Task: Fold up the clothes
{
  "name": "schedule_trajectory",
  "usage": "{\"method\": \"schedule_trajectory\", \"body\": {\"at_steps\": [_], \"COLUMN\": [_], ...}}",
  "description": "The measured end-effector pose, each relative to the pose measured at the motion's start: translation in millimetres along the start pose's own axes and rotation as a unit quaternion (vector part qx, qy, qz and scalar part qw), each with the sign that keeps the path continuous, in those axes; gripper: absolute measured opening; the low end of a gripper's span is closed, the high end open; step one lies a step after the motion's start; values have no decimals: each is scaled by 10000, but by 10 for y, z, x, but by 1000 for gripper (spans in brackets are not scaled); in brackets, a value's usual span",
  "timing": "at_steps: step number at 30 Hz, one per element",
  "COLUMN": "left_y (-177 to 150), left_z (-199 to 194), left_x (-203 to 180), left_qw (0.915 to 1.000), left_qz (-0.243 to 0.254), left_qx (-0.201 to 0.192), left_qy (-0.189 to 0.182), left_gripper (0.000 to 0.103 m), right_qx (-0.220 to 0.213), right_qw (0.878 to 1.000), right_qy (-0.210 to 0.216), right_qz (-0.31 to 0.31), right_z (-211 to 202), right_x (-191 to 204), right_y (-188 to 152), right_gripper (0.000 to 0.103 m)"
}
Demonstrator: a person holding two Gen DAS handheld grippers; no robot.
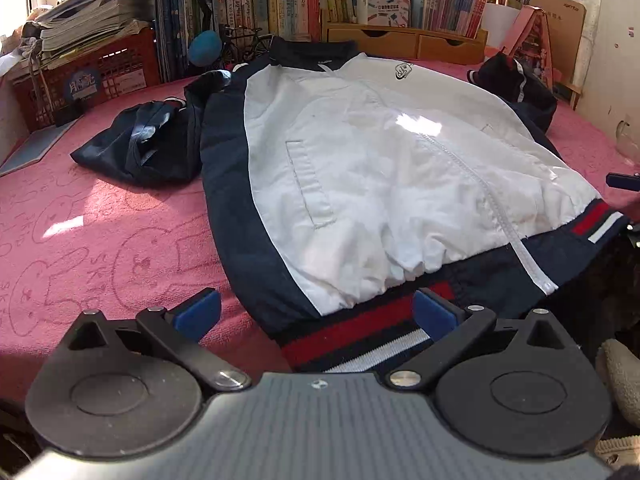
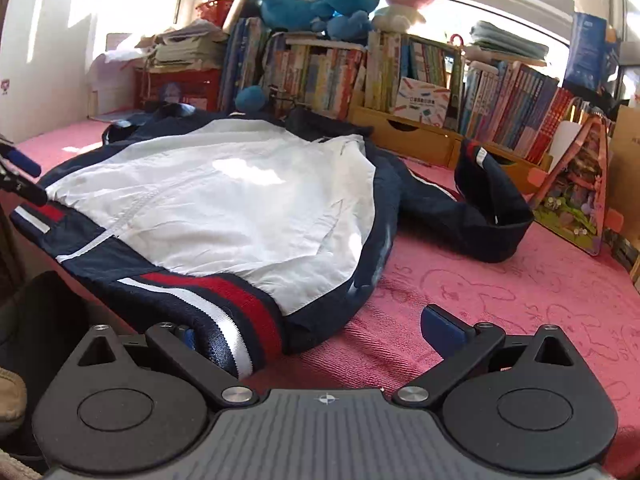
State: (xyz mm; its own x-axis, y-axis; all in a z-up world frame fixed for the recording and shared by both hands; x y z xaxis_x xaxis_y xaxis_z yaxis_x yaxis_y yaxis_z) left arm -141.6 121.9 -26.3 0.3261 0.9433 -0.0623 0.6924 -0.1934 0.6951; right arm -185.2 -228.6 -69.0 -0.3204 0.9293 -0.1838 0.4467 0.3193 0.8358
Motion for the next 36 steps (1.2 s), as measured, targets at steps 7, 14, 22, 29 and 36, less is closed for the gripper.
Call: {"method": "schedule_trajectory", "body": {"at_steps": [7,14,22,29,36], "left_y": [-151,-99,-368,-150,-63], "left_z": [106,78,112,89,-118], "left_x": [-68,315,-364,56,440], "left_qw": [9955,9949,9826,9926,9842], "left_qz": [686,-212,1749,525,-304], "left_qx": [-28,-34,8,-196,-370], "left_qy": [646,983,623,1078,1705], "left_gripper": [103,103,102,101,103], "right_qx": [-162,-345,-493,-512,-787], "right_qw": [9988,9965,9936,9918,9835], "right_qy": [-234,-677,-879,-996,-1607], "right_qz": [405,334,509,610,-250], "right_z": [-4,-56,-40,-100,-290], "right_x": [-104,-88,-107,-150,0], "right_y": [11,69,148,132,135], "right_gripper": [103,103,103,103,103]}}
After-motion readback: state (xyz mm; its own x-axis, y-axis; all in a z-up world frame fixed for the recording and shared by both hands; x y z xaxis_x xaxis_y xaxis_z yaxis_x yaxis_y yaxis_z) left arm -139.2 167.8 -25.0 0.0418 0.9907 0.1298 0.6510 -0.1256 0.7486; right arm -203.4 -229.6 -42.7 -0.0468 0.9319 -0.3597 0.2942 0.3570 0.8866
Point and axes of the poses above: each gripper's, at about its wrist camera, not at the fingertips, and z roughly the way its jaws point, x to its left, y to its top, the point moved 7 cm from there along z, roughly the way its jaws point, and after that the axes turned 5 degrees about -z, right-handed, at the moved point
